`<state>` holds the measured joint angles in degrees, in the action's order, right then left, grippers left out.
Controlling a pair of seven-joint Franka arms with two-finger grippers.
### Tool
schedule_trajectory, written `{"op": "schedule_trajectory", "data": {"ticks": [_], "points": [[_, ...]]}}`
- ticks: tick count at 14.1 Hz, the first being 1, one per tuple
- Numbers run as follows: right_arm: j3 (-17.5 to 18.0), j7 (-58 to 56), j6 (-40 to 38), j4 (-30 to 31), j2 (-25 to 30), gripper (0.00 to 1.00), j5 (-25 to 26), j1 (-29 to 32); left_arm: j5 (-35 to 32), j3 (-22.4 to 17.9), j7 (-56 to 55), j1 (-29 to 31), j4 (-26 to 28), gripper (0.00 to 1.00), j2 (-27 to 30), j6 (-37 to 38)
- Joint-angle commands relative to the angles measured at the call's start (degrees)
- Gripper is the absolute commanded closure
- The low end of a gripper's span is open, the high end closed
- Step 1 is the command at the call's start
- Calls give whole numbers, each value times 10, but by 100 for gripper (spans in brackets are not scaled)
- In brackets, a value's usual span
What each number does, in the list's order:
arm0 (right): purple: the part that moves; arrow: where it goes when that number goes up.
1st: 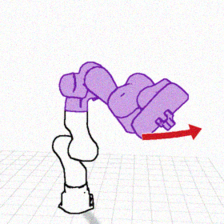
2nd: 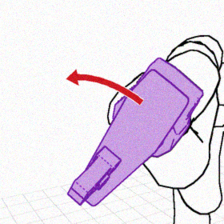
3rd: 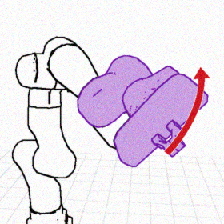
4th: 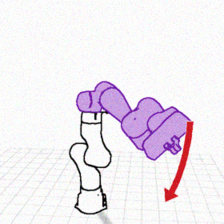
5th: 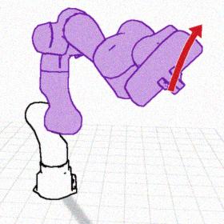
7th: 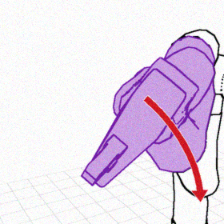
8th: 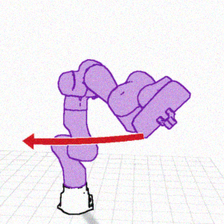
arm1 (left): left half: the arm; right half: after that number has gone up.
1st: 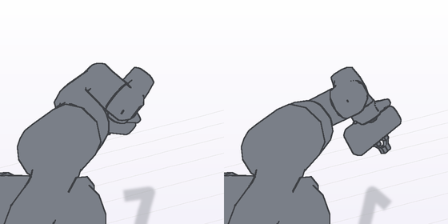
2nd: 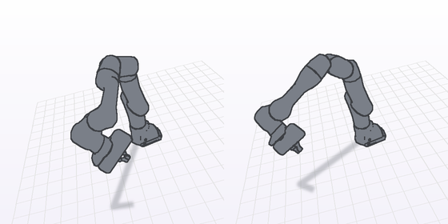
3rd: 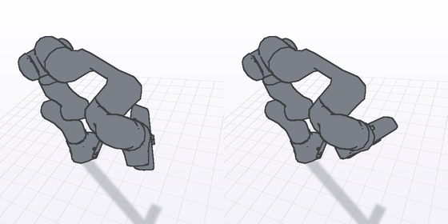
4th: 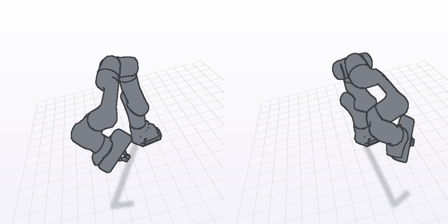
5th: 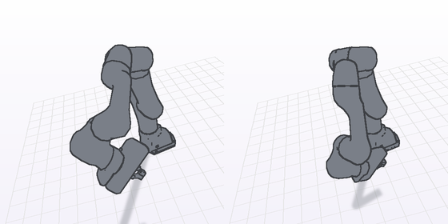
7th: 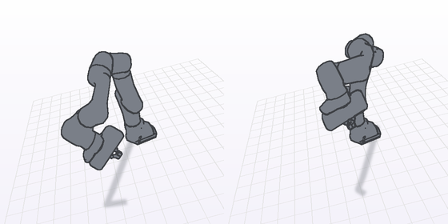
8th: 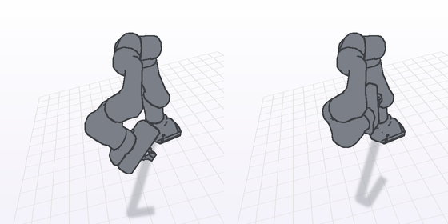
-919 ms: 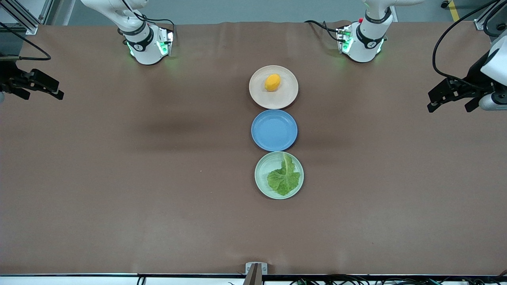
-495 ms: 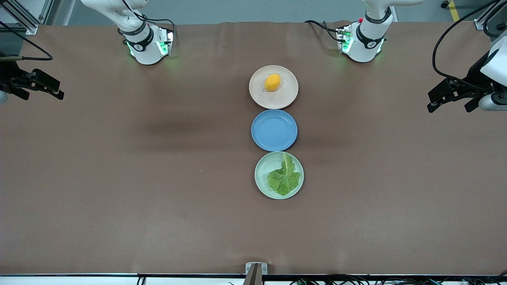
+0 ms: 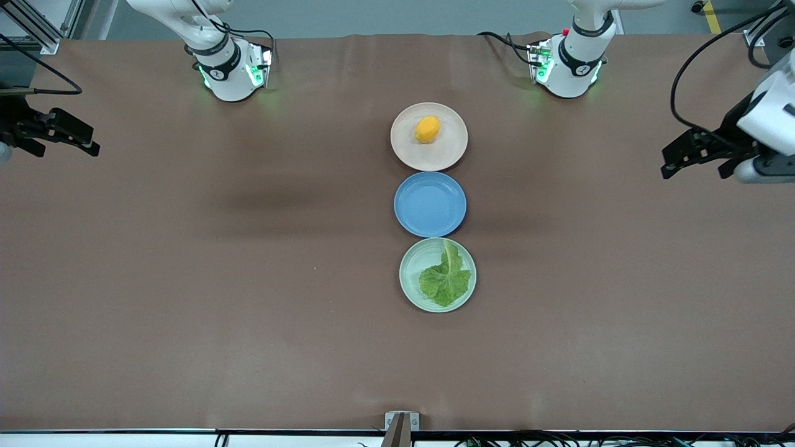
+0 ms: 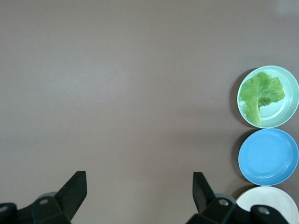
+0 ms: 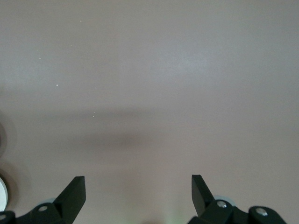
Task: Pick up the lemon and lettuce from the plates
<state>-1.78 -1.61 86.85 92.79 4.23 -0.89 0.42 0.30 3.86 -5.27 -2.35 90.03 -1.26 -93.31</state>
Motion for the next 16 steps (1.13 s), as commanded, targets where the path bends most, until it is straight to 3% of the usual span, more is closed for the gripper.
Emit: {"op": "schedule_trajectory", "data": {"ticks": [1, 9, 16], "points": [[0, -21, 10, 20, 17, 0, 1, 5, 11, 11, -17, -20, -13, 0, -45, 3], [-2, -16, 3, -1, 14, 0, -3, 3, 6, 12, -362, -161, -72, 0, -237, -112], [-2, -21, 15, -16, -47, 0, -3, 7, 8, 12, -805, -238, -83, 0, -349, -338]]}}
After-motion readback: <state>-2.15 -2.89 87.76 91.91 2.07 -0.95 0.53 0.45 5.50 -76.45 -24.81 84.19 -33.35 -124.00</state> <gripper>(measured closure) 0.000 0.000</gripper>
